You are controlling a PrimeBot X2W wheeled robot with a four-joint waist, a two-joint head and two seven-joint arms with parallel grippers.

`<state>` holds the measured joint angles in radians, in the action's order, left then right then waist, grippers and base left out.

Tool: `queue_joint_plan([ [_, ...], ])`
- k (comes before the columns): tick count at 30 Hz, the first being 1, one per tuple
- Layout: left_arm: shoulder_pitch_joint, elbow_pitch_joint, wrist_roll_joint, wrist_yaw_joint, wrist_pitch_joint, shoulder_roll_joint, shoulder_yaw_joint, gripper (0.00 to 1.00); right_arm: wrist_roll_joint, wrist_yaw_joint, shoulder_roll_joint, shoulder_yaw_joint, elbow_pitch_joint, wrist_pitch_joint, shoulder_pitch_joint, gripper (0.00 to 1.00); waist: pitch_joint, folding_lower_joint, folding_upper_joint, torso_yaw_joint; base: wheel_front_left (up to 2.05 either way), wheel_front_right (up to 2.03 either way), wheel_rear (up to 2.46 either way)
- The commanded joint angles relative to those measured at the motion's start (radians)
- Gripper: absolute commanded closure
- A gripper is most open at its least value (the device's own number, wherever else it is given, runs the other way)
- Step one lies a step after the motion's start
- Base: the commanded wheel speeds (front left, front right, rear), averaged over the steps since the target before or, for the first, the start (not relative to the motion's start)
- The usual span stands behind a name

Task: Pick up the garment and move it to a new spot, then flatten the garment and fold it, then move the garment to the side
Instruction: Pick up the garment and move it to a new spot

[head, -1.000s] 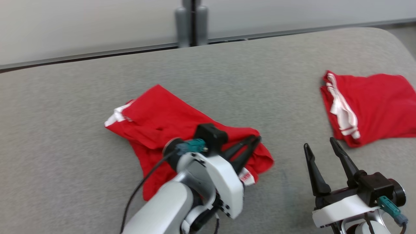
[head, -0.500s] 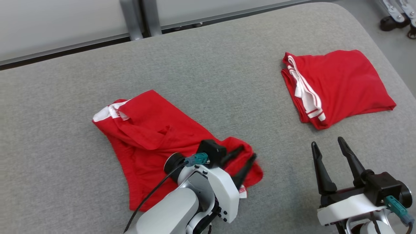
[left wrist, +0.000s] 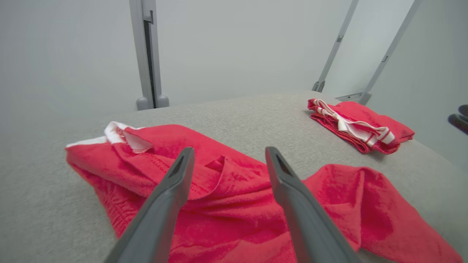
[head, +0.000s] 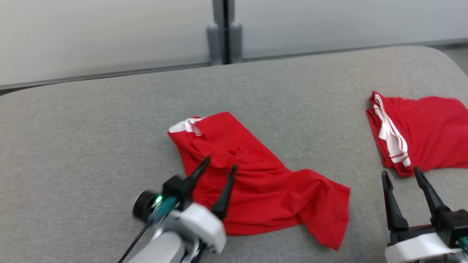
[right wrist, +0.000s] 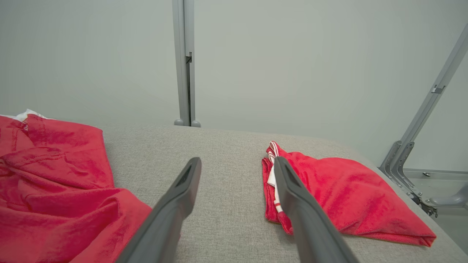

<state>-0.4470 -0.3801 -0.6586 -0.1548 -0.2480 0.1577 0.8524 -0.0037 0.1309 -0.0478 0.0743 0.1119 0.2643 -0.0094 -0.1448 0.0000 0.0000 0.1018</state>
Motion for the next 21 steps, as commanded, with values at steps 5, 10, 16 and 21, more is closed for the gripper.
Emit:
queue_joint_plan([
  [5,0.217,0.122,0.047,-0.062,-0.017,0.072,-0.155,0.0,-0.009,0.0,-0.006,0.048,-0.012,0.0,0.061,0.0,0.086,0.0,0.0,-0.111,0.0,0.0,0.0],
  [10,0.467,0.238,0.168,-0.018,-0.018,0.075,-0.375,0.0,-0.008,0.0,-0.005,0.074,0.005,0.0,0.116,0.0,0.121,0.0,0.0,-0.163,0.0,0.0,0.0],
  [16,0.614,0.287,0.262,0.07,-0.018,0.032,-0.553,0.0,-0.003,0.0,-0.005,0.102,0.021,0.0,0.147,0.0,0.141,0.0,0.0,-0.183,0.0,0.0,0.0],
  [21,0.693,0.293,0.338,0.152,-0.018,-0.036,-0.714,0.0,0.016,0.0,-0.006,0.11,0.042,0.0,0.163,0.0,0.159,0.0,0.0,-0.187,0.0,0.0,0.0],
])
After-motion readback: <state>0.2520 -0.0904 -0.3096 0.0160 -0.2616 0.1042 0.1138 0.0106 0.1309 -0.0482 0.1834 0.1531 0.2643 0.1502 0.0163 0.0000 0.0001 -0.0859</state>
